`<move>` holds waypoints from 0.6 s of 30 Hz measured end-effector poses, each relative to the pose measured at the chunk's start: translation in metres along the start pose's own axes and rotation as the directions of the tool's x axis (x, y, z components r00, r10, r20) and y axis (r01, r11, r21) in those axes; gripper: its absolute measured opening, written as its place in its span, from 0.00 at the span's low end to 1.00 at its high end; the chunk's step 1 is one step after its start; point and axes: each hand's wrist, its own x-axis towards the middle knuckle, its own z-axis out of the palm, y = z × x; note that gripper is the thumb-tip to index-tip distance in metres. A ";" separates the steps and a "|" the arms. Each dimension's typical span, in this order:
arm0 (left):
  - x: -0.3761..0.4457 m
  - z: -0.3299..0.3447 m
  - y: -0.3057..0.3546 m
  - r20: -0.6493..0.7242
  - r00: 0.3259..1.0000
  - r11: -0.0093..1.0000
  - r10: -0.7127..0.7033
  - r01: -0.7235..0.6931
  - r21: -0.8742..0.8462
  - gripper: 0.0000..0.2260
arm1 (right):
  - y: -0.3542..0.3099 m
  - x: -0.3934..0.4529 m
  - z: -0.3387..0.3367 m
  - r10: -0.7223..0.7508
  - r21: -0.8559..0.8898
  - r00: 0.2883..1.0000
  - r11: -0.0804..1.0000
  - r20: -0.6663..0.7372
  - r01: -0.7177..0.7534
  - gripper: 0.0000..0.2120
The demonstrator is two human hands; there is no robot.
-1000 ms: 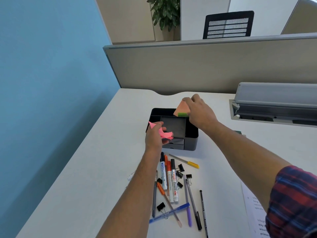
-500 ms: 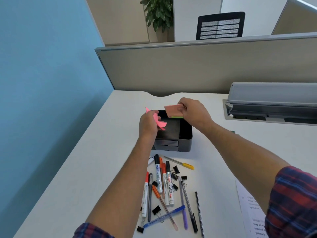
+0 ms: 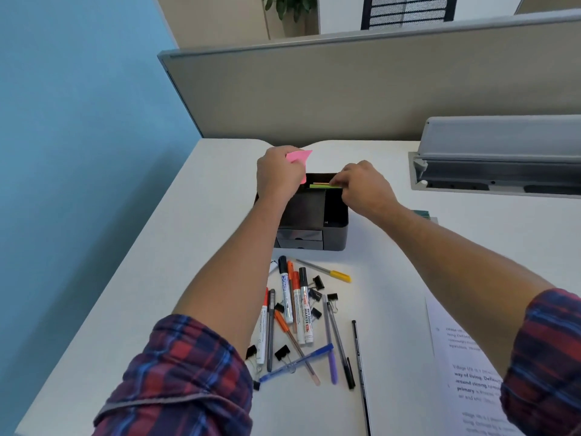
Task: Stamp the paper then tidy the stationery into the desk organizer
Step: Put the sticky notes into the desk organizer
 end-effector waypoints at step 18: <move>0.019 0.047 -0.004 0.160 0.981 0.946 0.107 -0.150 0.288 0.13 | 0.013 -0.013 0.012 -0.037 0.066 0.999 0.997 -0.024 0.038 0.23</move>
